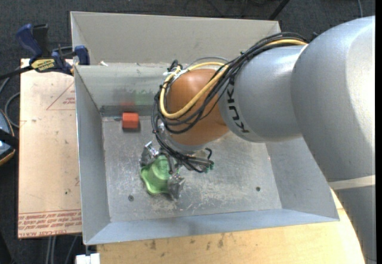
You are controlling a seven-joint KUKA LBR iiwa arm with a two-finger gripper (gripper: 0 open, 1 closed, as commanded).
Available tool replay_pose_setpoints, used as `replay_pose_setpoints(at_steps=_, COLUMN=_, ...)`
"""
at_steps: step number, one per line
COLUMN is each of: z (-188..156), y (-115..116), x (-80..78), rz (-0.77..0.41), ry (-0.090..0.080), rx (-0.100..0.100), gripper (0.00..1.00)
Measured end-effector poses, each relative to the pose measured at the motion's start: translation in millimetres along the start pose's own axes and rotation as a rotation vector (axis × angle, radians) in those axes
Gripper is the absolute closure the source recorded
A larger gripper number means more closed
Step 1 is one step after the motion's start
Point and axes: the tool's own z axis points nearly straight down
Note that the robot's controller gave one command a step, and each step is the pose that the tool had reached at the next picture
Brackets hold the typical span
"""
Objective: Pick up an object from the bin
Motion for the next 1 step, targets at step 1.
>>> replay_pose_setpoints(at_steps=1, z=-138.4, y=0.0, x=-3.3, rz=-0.413, ry=-0.001, rx=0.001, gripper=1.00)
